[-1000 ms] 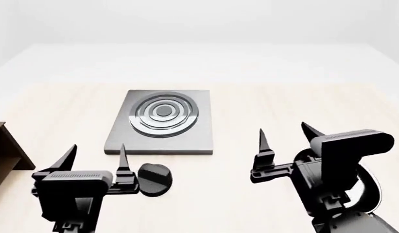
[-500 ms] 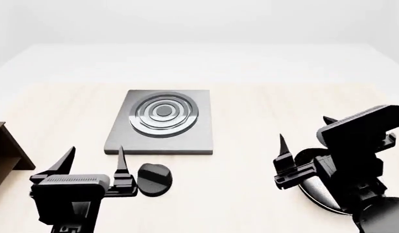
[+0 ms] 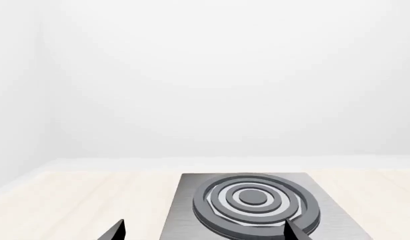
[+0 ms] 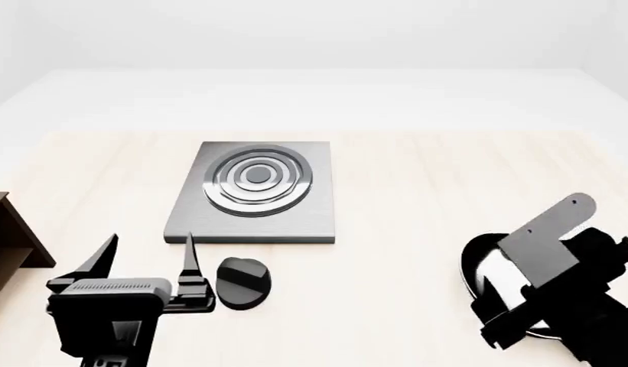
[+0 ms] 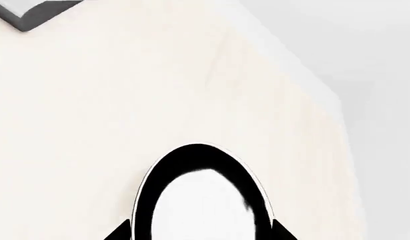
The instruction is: Turn on the stove and put the frying pan on it.
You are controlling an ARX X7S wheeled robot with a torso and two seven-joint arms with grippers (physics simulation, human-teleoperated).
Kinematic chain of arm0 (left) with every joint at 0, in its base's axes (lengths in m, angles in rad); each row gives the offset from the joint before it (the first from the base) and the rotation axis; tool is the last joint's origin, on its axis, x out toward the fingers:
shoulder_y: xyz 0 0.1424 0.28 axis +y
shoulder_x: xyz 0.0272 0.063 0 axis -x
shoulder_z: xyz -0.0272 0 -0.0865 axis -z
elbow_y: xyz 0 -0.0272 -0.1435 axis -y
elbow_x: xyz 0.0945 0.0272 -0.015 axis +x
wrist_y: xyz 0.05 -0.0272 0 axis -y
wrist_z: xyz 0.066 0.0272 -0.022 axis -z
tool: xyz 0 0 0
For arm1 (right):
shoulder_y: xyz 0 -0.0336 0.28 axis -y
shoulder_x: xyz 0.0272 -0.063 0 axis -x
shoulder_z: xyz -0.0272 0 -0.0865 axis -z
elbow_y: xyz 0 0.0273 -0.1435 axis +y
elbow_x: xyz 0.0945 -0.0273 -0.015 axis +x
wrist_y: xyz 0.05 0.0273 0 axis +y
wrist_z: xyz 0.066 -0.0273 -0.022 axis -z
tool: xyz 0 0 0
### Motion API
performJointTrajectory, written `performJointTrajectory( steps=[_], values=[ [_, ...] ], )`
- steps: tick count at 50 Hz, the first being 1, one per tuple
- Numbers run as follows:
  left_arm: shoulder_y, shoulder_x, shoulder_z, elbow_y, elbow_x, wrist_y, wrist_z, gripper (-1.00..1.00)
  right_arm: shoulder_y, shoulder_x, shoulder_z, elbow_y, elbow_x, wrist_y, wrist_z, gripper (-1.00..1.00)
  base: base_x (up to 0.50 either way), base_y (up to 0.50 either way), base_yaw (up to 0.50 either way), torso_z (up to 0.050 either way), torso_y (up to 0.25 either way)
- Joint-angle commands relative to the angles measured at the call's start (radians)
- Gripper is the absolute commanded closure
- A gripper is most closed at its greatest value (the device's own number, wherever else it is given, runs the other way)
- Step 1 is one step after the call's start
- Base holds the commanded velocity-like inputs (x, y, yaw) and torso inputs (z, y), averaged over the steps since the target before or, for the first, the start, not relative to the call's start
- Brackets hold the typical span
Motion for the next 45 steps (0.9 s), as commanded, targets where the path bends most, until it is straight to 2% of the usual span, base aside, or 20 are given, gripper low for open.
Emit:
performJointTrajectory(
  steps=[1,19,23,28,45],
  values=[
    [0.002,-0.004,0.002,-0.004,-0.002,0.005,-0.003,-1.0,-0.009,0.066,-0.095,0.092,-0.013,-0.004,-0.027,-1.0,0.0,0.0,0.0,0.0,0.0],
    [0.002,-0.011,0.007,-0.007,-0.001,0.011,-0.009,-1.0,-0.016,0.14,-0.197,0.158,-0.009,0.039,-0.063,-1.0,0.0,0.0,0.0,0.0,0.0],
    [0.001,-0.013,0.008,-0.005,-0.003,0.008,-0.011,-1.0,-0.065,0.181,-0.231,0.133,0.013,0.041,-0.077,-1.0,0.0,0.0,0.0,0.0,0.0],
    [0.001,-0.013,0.014,-0.011,0.001,0.014,-0.01,-1.0,-0.095,0.208,-0.198,0.106,0.063,0.055,-0.071,-1.0,0.0,0.0,0.0,0.0,0.0],
    [0.003,-0.019,0.017,-0.009,-0.003,0.014,-0.017,-1.0,-0.149,0.284,-0.234,0.152,0.05,0.01,-0.048,-1.0,0.0,0.0,0.0,0.0,0.0]
  ],
)
